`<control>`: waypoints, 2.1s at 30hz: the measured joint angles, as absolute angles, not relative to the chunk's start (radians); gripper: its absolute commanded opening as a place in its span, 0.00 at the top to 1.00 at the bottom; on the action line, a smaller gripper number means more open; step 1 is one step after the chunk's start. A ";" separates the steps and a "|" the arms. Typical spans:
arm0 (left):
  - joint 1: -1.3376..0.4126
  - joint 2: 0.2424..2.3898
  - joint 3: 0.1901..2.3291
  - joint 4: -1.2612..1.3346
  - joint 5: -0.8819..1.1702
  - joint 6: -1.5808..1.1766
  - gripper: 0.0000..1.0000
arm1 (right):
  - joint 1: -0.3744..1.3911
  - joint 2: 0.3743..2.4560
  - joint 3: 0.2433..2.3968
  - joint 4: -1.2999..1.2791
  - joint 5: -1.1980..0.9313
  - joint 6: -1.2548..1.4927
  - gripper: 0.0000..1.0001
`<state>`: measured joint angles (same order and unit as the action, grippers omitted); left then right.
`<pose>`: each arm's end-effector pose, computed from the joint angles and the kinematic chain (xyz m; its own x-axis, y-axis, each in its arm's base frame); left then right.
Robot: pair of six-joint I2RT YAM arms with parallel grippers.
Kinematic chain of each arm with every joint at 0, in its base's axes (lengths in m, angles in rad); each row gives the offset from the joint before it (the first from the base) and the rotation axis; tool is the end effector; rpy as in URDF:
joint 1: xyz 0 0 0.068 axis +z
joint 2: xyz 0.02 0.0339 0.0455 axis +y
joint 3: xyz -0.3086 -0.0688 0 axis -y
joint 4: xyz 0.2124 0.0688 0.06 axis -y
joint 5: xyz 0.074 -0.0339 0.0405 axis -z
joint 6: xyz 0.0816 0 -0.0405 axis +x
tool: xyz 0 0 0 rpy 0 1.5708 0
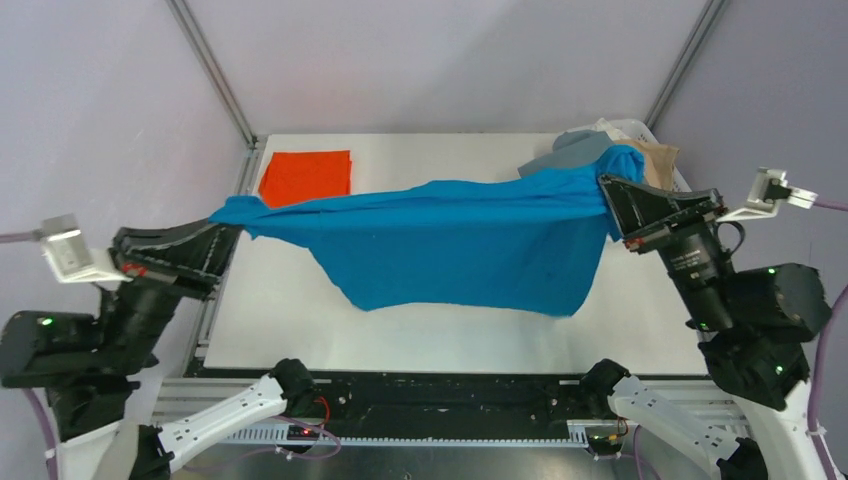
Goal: Fold and stack the t-shirts
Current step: Flatten out the tshirt
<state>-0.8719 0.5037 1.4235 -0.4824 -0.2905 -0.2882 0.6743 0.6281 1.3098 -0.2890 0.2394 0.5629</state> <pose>-0.0023 0.0391 0.5322 0.1003 -0.5426 -0.8340 0.6206 0.6893 -0.3738 0.0426 0.0093 0.5339 0.0204 0.6800 -0.7329 -0.5278 0.6300 0.5698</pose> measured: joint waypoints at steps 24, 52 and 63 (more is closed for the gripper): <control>-0.259 1.220 1.237 -0.424 -0.386 -0.296 0.57 | 0.458 1.491 1.550 -0.302 0.327 0.409 0.74; -0.199 1.780 1.393 -0.364 0.210 -0.420 0.00 | 0.608 1.539 1.213 -0.317 0.212 0.455 0.00; -0.261 1.950 1.364 -0.358 0.239 -0.465 0.00 | 0.685 1.459 0.778 -0.438 0.223 0.677 0.00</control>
<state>-0.2607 1.9499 1.3640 -0.3580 0.2394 -0.4648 0.6853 1.4586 0.7776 -0.4381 0.2226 0.6769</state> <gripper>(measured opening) 0.995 0.993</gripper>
